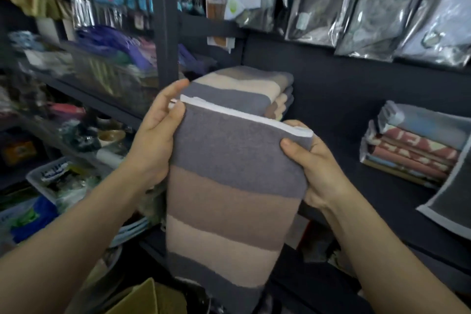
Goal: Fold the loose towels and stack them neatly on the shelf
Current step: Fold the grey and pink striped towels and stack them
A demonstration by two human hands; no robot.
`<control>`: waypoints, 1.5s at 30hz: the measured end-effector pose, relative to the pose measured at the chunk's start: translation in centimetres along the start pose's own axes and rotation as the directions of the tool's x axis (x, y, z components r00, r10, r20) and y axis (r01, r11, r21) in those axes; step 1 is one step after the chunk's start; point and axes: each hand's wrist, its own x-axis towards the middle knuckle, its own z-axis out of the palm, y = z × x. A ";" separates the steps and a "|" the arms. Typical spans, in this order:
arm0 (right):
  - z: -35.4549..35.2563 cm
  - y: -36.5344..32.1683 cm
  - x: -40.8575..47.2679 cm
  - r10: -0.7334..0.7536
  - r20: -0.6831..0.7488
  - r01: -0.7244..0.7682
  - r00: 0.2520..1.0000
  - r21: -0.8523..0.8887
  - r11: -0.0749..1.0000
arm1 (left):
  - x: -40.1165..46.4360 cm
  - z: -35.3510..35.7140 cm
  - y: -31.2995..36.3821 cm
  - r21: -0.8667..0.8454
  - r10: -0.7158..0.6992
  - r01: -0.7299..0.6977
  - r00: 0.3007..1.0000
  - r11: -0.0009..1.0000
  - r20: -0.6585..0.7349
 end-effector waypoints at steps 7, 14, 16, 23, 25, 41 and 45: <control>4.9 -3.8 5.5 -0.047 -0.048 0.049 0.998 0.048 0.998 | 1.4 -3.7 -0.4 -0.029 -0.219 0.232 0.945 0.972 0.243; 5.0 -8.3 11.6 0.004 -0.146 0.027 0.989 0.209 0.978 | 8.3 -3.0 3.5 0.035 0.019 -0.027 0.977 0.999 0.214; 4.6 -9.8 13.8 -0.029 -0.139 0.063 0.990 0.249 0.966 | 11.9 -1.8 5.3 0.071 0.046 -0.062 0.977 0.996 0.210; -0.6 -9.0 21.2 0.024 -0.485 -0.005 0.874 0.040 0.999 | 21.9 1.3 3.9 0.719 -0.187 0.052 0.976 0.693 0.110; -3.1 -6.2 21.4 0.029 -0.623 -0.173 0.782 -0.173 0.970 | 22.1 1.4 0.8 0.942 -0.397 0.066 0.915 0.330 0.075; -7.3 -6.2 22.4 0.204 -0.520 -0.119 0.829 0.192 0.974 | 25.7 4.4 -1.0 0.845 -0.203 0.022 0.974 0.535 0.103; -8.9 -6.0 24.3 0.142 -0.655 -0.071 0.742 0.134 0.988 | 27.9 5.1 -3.4 0.908 -0.264 -0.010 0.955 0.419 0.132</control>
